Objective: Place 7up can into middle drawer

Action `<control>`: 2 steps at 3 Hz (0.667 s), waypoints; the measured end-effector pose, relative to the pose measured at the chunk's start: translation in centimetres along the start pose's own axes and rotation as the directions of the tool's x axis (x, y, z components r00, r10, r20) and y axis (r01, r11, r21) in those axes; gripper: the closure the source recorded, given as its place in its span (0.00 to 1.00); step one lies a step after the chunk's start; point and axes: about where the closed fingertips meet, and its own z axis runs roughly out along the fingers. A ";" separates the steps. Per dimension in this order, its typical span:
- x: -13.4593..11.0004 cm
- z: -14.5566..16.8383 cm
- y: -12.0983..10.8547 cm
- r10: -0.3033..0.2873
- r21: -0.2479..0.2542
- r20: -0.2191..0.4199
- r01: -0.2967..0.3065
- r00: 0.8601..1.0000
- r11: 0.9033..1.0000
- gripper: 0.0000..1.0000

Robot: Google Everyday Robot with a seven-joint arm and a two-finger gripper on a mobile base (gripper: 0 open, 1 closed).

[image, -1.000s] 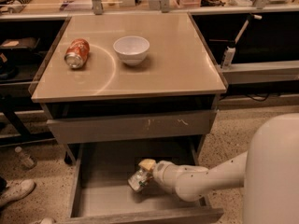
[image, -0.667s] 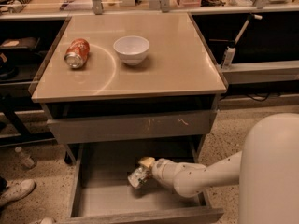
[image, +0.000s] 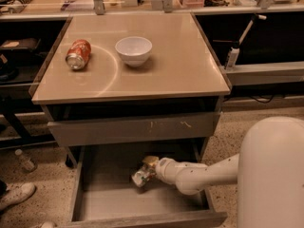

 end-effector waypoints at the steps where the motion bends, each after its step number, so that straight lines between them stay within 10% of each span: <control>1: 0.0 0.6 -1.7 0.052 0.026 0.000 -0.052 0.999 0.998 1.00; 2: 0.1 1.0 -2.8 0.082 0.044 0.000 -0.082 0.997 0.996 1.00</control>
Offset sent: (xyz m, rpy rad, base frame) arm -0.0089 -0.0136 -0.0409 0.0185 0.1218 -0.0898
